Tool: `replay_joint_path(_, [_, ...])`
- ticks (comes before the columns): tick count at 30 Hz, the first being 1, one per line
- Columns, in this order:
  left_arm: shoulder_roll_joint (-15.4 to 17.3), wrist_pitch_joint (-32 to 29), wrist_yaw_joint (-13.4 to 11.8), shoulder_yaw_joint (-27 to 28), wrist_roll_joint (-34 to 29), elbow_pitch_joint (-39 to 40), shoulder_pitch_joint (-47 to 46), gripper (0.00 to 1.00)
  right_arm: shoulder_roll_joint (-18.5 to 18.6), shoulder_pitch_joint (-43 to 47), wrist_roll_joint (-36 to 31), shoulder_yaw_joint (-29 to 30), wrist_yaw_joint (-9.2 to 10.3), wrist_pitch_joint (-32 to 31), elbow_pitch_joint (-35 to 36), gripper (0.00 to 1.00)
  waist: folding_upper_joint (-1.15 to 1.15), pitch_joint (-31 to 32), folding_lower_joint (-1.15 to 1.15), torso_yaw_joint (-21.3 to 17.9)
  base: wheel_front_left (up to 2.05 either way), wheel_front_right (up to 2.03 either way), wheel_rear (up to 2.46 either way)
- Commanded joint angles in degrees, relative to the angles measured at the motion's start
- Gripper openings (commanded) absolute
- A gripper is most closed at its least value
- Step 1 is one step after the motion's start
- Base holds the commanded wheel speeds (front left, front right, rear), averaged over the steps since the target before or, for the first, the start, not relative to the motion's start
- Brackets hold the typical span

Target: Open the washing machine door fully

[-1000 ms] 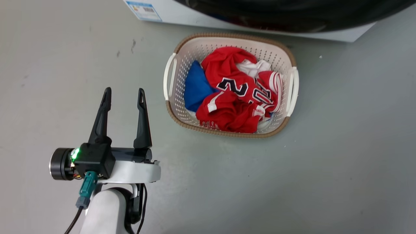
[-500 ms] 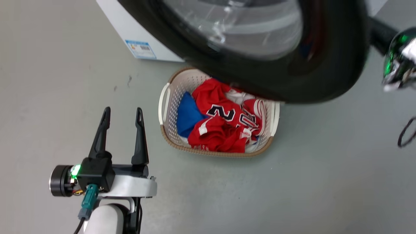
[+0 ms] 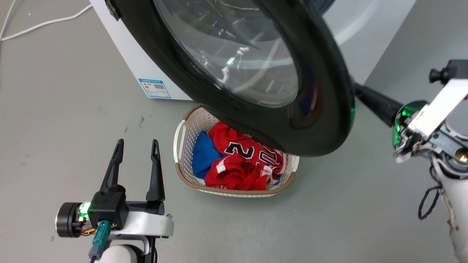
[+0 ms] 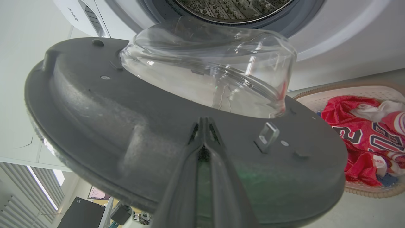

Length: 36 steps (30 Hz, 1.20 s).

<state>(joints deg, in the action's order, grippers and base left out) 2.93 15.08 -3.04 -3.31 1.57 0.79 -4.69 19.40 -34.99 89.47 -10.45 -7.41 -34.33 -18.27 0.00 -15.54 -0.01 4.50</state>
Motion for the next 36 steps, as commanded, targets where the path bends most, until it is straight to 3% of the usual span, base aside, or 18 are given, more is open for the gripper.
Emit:
replay_joint_path(1, [-0.1, 0.1, 0.0, 0.0, -0.4, 0.1, 0.8, 1.0, -0.6, 1.5, 0.2, -0.7, -0.15, -0.5, 0.6, 0.0, 0.0, 0.4, 0.01, -0.2, 0.0, 0.0, 0.0])
replay_joint_path(26, [0.0, 0.1, 0.2, -1.7, -0.5, -0.4, 3.1, 1.0, -12.2, 15.7, 2.0, -8.2, -0.15, -1.6, 10.0, 0.0, 0.0, 4.8, 0.01, 0.8, 0.0, 0.0, 0.0])
replay_joint_path(36, [-0.1, 0.1, 0.0, -1.6, -0.7, -0.6, 3.8, 1.0, -14.4, 18.4, 1.6, -10.6, -0.15, -2.1, 10.3, 0.0, 0.0, 5.9, 0.01, 1.4, 0.0, 0.0, 0.0])
